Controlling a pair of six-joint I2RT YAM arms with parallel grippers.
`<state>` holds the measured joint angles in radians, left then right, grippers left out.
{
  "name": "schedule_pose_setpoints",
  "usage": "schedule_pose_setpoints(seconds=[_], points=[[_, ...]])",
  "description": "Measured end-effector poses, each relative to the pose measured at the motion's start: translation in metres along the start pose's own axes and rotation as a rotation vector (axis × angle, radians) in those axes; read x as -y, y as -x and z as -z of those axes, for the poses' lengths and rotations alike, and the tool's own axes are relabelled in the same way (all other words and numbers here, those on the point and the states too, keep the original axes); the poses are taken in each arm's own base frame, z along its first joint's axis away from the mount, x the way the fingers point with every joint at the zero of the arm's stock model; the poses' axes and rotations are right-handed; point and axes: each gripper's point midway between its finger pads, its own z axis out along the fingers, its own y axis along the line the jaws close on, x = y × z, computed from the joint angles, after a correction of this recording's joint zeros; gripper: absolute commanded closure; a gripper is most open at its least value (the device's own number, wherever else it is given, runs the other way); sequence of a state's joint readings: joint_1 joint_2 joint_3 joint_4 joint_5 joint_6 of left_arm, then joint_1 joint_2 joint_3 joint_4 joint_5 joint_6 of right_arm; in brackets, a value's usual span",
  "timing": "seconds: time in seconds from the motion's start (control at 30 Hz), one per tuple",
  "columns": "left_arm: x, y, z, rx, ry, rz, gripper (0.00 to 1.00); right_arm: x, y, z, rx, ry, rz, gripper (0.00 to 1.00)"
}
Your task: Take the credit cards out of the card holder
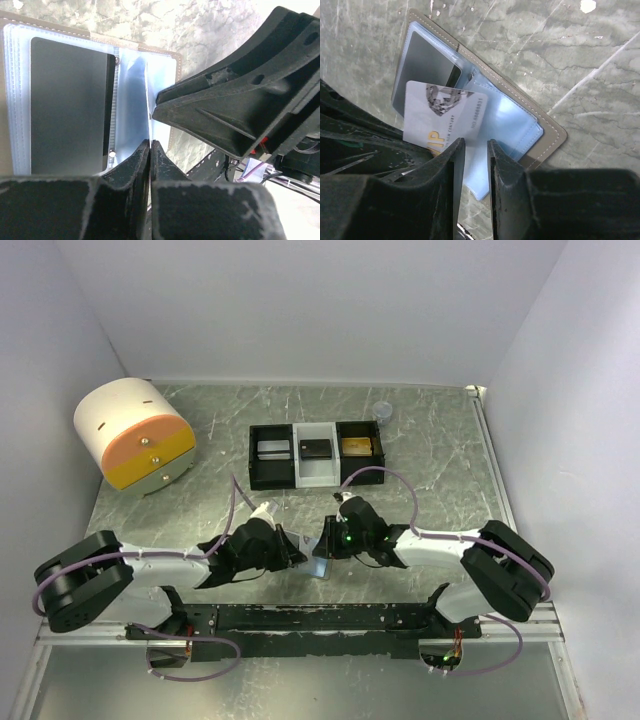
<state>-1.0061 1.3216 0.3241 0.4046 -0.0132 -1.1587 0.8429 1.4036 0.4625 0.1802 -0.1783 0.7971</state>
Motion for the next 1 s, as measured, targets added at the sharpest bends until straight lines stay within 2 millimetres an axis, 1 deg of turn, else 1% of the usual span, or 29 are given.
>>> schedule_pose_setpoints(seconds=[0.1, 0.23, 0.33, 0.4, 0.47, 0.5, 0.6, 0.67, 0.77, 0.9, 1.0], points=[[0.003, 0.002, 0.006, 0.007, -0.003, -0.002, 0.93, 0.002, 0.001, 0.001, 0.002, -0.007, -0.002, 0.74], [0.005, 0.006, 0.016, 0.02, 0.001, -0.011, 0.93, 0.004, 0.003, 0.002, 0.006, -0.014, -0.002, 0.73], [0.006, 0.011, 0.025, 0.039, 0.005, -0.024, 0.93, 0.004, 0.005, 0.003, 0.007, -0.018, 0.006, 0.71], [0.005, 0.014, 0.031, 0.052, 0.02, -0.036, 0.93, 0.003, 0.007, 0.005, 0.011, -0.012, 0.014, 0.65], [0.005, 0.018, 0.037, 0.065, 0.035, -0.051, 0.93, -0.002, 0.012, 0.01, 0.026, 0.006, 0.023, 0.55], [0.005, 0.022, 0.041, 0.075, 0.047, -0.062, 0.93, -0.006, 0.016, 0.014, 0.044, 0.019, 0.027, 0.51], [0.011, 0.033, 0.053, 0.114, 0.057, -0.09, 0.93, -0.022, 0.036, 0.03, 0.131, 0.065, 0.046, 0.43], [0.016, 0.042, 0.063, 0.146, 0.059, -0.106, 0.93, -0.033, 0.05, 0.044, 0.2, 0.098, 0.064, 0.39], [0.019, 0.051, 0.078, 0.189, 0.059, -0.122, 0.93, -0.045, 0.069, 0.063, 0.299, 0.127, 0.087, 0.36], [0.019, 0.06, 0.096, 0.24, 0.05, -0.138, 0.93, -0.051, 0.089, 0.092, 0.444, 0.143, 0.124, 0.29], [0.024, 0.065, 0.106, 0.271, 0.022, -0.155, 0.93, -0.051, 0.101, 0.119, 0.568, 0.151, 0.156, 0.2]])
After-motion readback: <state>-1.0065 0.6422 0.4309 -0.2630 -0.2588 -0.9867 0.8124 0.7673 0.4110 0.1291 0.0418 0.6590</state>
